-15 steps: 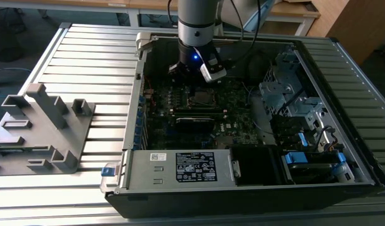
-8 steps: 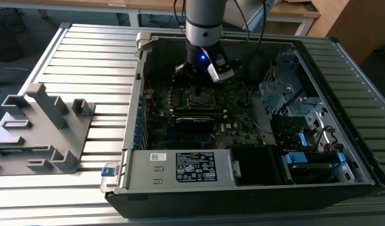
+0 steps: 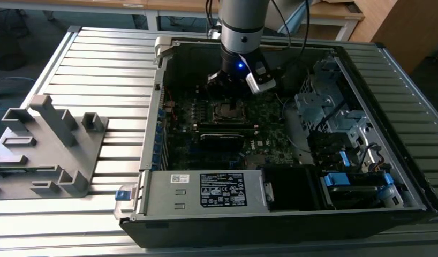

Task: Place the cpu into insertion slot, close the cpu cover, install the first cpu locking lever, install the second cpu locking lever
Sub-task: 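Close the cpu cover, then install the first cpu locking lever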

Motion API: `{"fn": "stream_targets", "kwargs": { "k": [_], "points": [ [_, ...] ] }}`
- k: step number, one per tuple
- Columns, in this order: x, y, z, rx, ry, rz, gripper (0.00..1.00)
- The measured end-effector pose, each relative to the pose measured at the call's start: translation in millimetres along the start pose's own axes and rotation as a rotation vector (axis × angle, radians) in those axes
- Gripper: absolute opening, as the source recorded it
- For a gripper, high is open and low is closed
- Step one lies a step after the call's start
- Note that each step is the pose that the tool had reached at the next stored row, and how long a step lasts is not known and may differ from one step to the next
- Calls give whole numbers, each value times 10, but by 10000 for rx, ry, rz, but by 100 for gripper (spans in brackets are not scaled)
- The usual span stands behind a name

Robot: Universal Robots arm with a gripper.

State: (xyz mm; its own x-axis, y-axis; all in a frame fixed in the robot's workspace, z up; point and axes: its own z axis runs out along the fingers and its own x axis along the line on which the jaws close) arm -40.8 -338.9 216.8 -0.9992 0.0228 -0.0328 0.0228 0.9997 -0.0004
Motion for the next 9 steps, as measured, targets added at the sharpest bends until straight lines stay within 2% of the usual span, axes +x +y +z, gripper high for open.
{"fn": "stream_targets", "kwargs": {
  "k": [9],
  "points": [
    [-2,1,0,0,1,1,11]
  ]
}}
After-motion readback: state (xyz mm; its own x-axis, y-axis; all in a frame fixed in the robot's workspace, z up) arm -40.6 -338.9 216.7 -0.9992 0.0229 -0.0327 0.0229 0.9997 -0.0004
